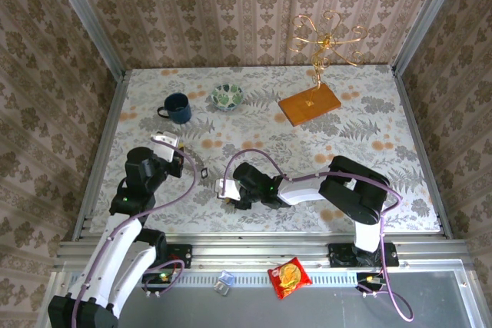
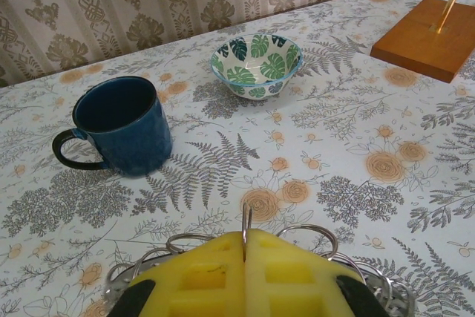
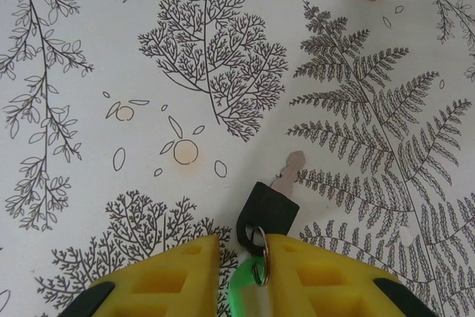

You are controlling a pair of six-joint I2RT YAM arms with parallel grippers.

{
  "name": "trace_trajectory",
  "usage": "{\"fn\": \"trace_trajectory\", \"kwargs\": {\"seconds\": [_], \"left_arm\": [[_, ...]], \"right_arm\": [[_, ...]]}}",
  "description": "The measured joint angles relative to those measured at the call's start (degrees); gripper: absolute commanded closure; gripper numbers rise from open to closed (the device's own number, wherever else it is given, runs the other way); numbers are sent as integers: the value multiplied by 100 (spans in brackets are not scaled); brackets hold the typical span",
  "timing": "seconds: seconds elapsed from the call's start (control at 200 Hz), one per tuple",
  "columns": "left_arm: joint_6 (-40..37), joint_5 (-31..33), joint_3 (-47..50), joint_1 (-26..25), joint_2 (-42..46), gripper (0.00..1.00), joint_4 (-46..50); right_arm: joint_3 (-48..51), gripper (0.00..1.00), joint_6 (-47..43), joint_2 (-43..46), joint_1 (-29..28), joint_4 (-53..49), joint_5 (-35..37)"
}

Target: Put the keys on the keyring

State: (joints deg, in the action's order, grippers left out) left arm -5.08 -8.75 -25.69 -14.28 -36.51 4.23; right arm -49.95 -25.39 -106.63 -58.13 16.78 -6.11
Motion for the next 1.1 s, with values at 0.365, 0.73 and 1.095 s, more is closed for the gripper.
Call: {"fn": "trace_trajectory", "kwargs": {"seconds": [0.365,0.73,1.095], "left_arm": [[0,-2,0,-31,0,100,-2],[0,-2,0,-33,-2,100,-2],[0,-2,0,-44,-2,100,-2]], "right_arm": [[0,77,4,7,28,-4,-11],[0,82,4,39,48,-24,-15],[0,96,9,52,66,-22,-33]]}}
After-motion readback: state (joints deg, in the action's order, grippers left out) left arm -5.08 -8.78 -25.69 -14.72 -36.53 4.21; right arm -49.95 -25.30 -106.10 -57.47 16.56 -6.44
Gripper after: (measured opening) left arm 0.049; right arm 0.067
